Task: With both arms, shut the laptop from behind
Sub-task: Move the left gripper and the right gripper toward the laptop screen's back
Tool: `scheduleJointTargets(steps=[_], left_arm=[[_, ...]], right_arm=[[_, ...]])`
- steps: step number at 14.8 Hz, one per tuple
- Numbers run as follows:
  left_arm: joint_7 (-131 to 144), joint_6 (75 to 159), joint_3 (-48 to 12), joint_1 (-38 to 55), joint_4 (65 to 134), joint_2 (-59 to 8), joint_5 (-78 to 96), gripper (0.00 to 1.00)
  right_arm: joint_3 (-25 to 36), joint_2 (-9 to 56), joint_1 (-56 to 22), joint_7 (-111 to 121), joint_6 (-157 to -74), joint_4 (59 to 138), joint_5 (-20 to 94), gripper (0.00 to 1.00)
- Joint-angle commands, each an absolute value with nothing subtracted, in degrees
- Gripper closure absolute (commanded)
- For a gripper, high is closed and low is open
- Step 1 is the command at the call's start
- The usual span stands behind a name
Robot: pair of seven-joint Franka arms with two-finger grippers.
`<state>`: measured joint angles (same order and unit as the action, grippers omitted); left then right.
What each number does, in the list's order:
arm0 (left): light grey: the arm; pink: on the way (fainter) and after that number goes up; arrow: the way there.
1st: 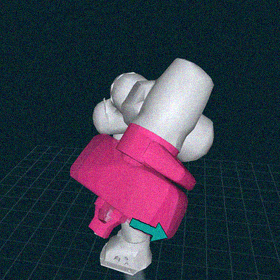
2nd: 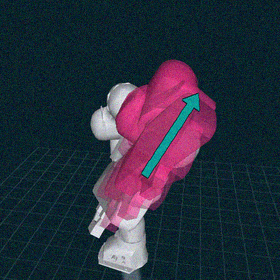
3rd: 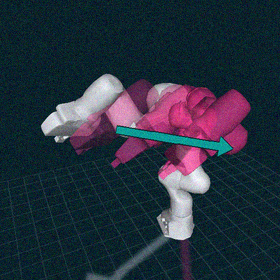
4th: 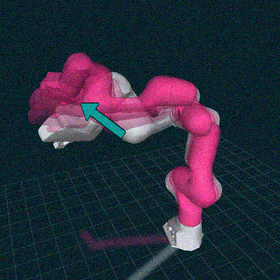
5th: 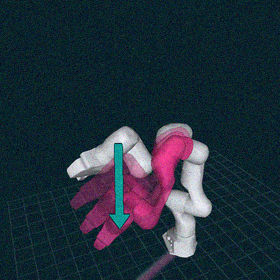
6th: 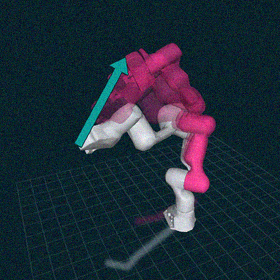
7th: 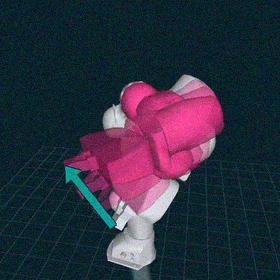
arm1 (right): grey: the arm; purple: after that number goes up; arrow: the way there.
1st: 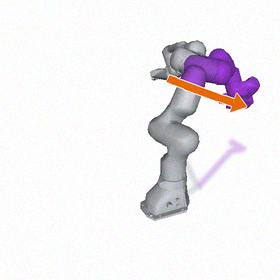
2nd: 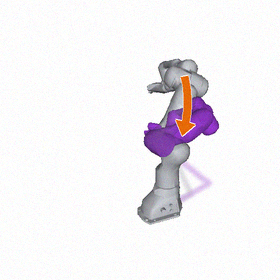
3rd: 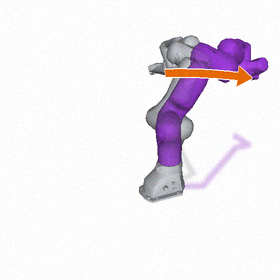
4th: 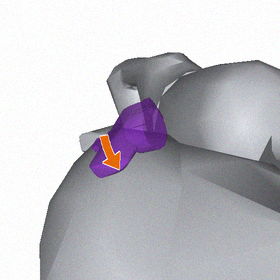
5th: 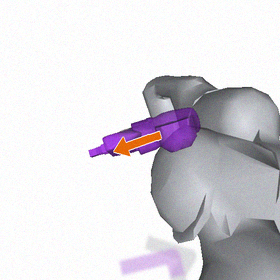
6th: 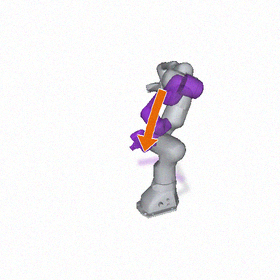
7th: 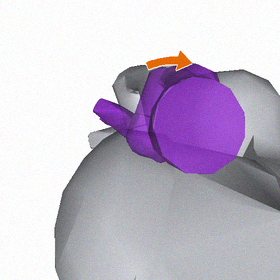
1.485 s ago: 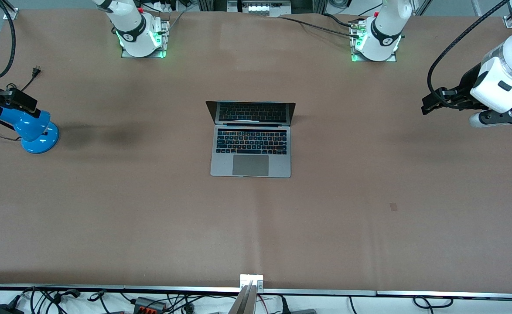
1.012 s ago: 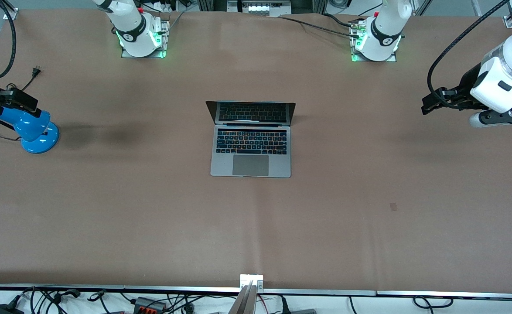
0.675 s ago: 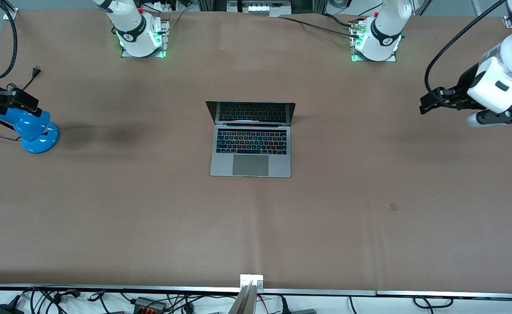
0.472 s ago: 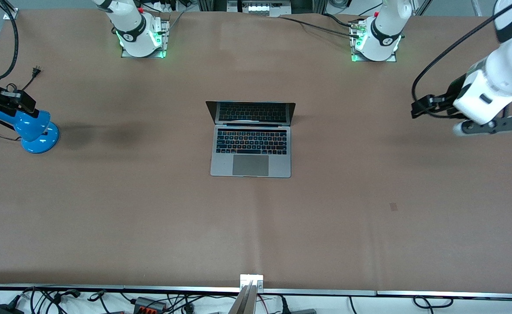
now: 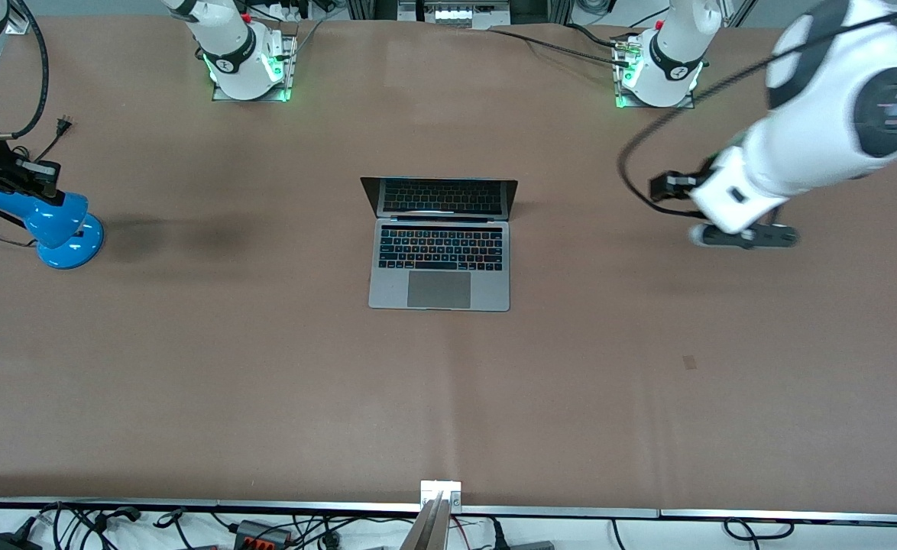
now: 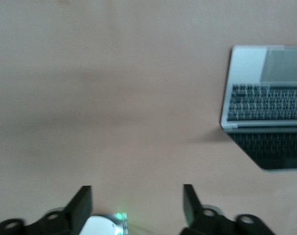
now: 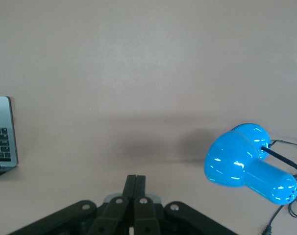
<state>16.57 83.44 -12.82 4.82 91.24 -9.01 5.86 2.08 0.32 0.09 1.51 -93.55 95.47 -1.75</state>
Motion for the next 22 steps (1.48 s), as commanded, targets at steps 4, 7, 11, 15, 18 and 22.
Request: scheduleJointTargets(steps=[4, 7, 11, 15, 18, 22], left_arm=[[17.1, 79.2, -12.7, 6.6, 89.3, -10.1, 12.6, 0.99], [17.2, 79.5, -12.7, 6.5, 89.5, -10.4, 14.2, 0.99], [17.2, 80.7, -12.7, 6.9, 91.2, -10.9, 17.7, 0.99], [18.0, 83.3, -12.7, 7.0, 95.9, -10.2, 24.1, 0.99], [20.0, 89.6, -16.7, 7.9, 102.3, -8.4, 25.7, 0.99], [24.8, 99.7, -22.7, 8.1, 109.2, -8.1, 31.3, 0.99]], right_arm=[[2.1, -0.4, -1.7, 1.5, -90.7, 96.5, -1.5, 1.00], [2.1, 0.2, -3.7, 1.5, -86.0, 96.6, -1.5, 1.00], [2.1, 2.4, -6.0, 1.5, -80.3, 97.3, 1.8, 1.00], [2.1, 3.1, -9.5, 1.5, -85.8, 105.0, 11.2, 1.00], [2.1, 3.0, -14.6, 1.4, -91.9, 111.0, 16.5, 1.00], [2.1, 2.8, -22.4, 0.7, -97.1, 115.9, 20.3, 1.00]])
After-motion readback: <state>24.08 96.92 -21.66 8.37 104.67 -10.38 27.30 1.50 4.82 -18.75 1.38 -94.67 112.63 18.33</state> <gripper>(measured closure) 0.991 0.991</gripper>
